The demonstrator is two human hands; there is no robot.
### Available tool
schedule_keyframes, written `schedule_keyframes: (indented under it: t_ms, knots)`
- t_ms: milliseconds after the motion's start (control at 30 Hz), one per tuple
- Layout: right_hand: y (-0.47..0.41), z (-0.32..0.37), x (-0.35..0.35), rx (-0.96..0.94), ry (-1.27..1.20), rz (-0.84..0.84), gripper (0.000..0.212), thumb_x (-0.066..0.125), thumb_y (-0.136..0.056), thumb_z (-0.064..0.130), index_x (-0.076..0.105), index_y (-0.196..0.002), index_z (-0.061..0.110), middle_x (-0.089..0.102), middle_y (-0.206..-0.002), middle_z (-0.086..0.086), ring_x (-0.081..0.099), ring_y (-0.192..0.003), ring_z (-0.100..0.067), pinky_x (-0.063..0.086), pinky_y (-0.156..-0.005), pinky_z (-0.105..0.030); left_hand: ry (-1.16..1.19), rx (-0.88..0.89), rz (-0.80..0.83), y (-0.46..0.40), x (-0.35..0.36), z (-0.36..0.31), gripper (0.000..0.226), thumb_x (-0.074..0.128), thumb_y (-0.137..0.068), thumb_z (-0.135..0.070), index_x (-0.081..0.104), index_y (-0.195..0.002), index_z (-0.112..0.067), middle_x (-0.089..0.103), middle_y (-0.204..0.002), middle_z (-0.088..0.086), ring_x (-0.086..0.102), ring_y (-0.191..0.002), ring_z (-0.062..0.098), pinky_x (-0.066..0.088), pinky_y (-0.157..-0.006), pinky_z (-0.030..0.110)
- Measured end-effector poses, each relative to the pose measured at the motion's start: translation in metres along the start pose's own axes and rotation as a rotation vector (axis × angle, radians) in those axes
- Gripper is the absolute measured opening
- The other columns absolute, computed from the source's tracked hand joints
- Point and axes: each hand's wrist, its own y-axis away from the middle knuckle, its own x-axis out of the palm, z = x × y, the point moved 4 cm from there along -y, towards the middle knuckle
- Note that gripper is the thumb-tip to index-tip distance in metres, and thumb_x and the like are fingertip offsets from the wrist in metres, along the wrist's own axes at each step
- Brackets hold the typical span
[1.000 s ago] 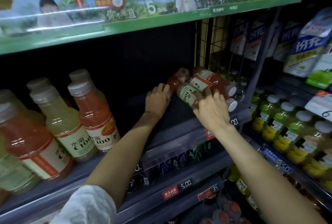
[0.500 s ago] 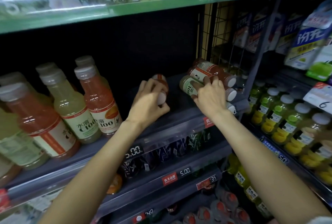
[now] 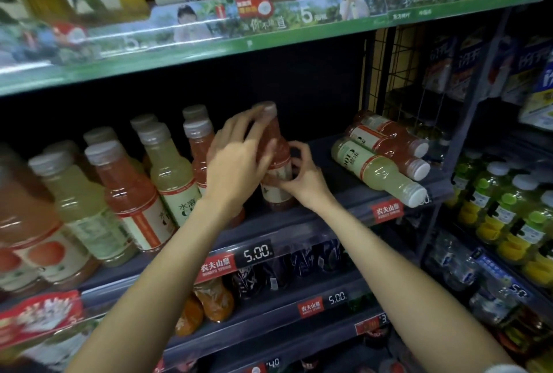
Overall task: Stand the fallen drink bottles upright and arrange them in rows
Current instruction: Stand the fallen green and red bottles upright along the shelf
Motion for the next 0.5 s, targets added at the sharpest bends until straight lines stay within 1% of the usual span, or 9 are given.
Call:
schedule_keyframes:
  t_ms: [33, 67, 167, 233, 300, 367, 433, 500]
  knots:
    - [-0.006, -0.002, 0.004, 0.019, -0.01, -0.007, 0.079, 0.085, -0.06, 0.043, 0.036, -0.122, 0.039, 0.065, -0.116, 0.005, 0.062, -0.102, -0.007, 0.053, -0.089, -0.033, -0.076, 0.008, 0.01, 0.007, 0.0, 0.007, 0.039, 0.058, -0.09, -0.022, 0.058, -0.128, -0.014, 0.056, -0.132, 0.005, 0.051, -0.121, 0.024, 0.042, -0.097, 0.038]
    - [-0.01, -0.002, 0.009, 0.022, -0.011, -0.003, 0.077, 0.085, -0.061, 0.043, 0.037, -0.122, 0.036, 0.064, -0.118, 0.005, 0.061, -0.103, -0.009, 0.052, -0.089, -0.033, -0.134, 0.011, 0.009, 0.014, -0.003, 0.014, 0.039, 0.059, -0.087, -0.02, 0.06, -0.126, -0.014, 0.057, -0.131, 0.005, 0.05, -0.122, 0.026, 0.039, -0.099, 0.04]
    - [-0.021, 0.001, 0.024, 0.01, 0.019, -0.007, 0.07, 0.08, -0.071, 0.036, 0.041, -0.129, 0.027, 0.053, -0.123, 0.003, 0.054, -0.11, -0.013, 0.044, -0.086, -0.025, -0.278, 0.025, -0.019, 0.031, -0.015, 0.032, 0.039, 0.062, -0.081, -0.018, 0.064, -0.12, -0.015, 0.058, -0.13, 0.008, 0.045, -0.125, 0.028, 0.027, -0.109, 0.046]
    - [-0.029, -0.001, 0.035, 0.04, 0.093, -0.029, 0.068, 0.075, -0.076, 0.039, 0.043, -0.134, 0.026, 0.044, -0.127, -0.004, 0.05, -0.113, -0.019, 0.043, -0.09, -0.029, -0.316, 0.033, -0.027, 0.038, -0.023, 0.038, 0.04, 0.063, -0.08, -0.019, 0.064, -0.119, -0.015, 0.057, -0.132, 0.008, 0.042, -0.127, 0.027, 0.021, -0.113, 0.048]
    - [-0.039, -0.003, 0.047, 0.072, 0.166, -0.041, 0.069, 0.071, -0.079, 0.043, 0.041, -0.138, 0.025, 0.044, -0.13, -0.008, 0.05, -0.116, -0.025, 0.045, -0.097, -0.039, -0.308, 0.023, -0.015, 0.042, -0.027, 0.044, 0.039, 0.061, -0.082, -0.021, 0.063, -0.121, -0.014, 0.055, -0.134, 0.009, 0.04, -0.129, 0.027, 0.022, -0.112, 0.045]
    - [-0.045, -0.003, 0.056, 0.077, 0.187, -0.054, 0.067, 0.07, -0.081, 0.04, 0.041, -0.139, 0.022, 0.047, -0.131, -0.01, 0.052, -0.116, -0.027, 0.046, -0.096, -0.045, -0.297, 0.02, 0.01, 0.045, -0.027, 0.048, 0.038, 0.058, -0.085, -0.023, 0.063, -0.122, -0.015, 0.053, -0.137, 0.008, 0.04, -0.132, 0.027, 0.025, -0.111, 0.044]
    - [-0.046, -0.004, 0.063, 0.069, 0.139, -0.041, 0.062, 0.069, -0.083, 0.031, 0.042, -0.138, 0.018, 0.05, -0.131, -0.01, 0.053, -0.116, -0.027, 0.046, -0.096, -0.044, -0.288, 0.013, 0.029, 0.05, -0.025, 0.05, 0.037, 0.056, -0.086, -0.023, 0.062, -0.122, -0.014, 0.05, -0.141, 0.008, 0.037, -0.134, 0.027, 0.026, -0.111, 0.044]
    - [-0.04, -0.004, 0.06, 0.058, 0.103, -0.016, 0.058, 0.068, -0.085, 0.025, 0.043, -0.137, 0.018, 0.05, -0.132, -0.009, 0.052, -0.118, -0.024, 0.046, -0.097, -0.04, -0.27, 0.018, 0.028, 0.053, -0.023, 0.049, 0.038, 0.055, -0.085, -0.023, 0.063, -0.12, -0.014, 0.049, -0.142, 0.009, 0.036, -0.133, 0.028, 0.026, -0.109, 0.043]
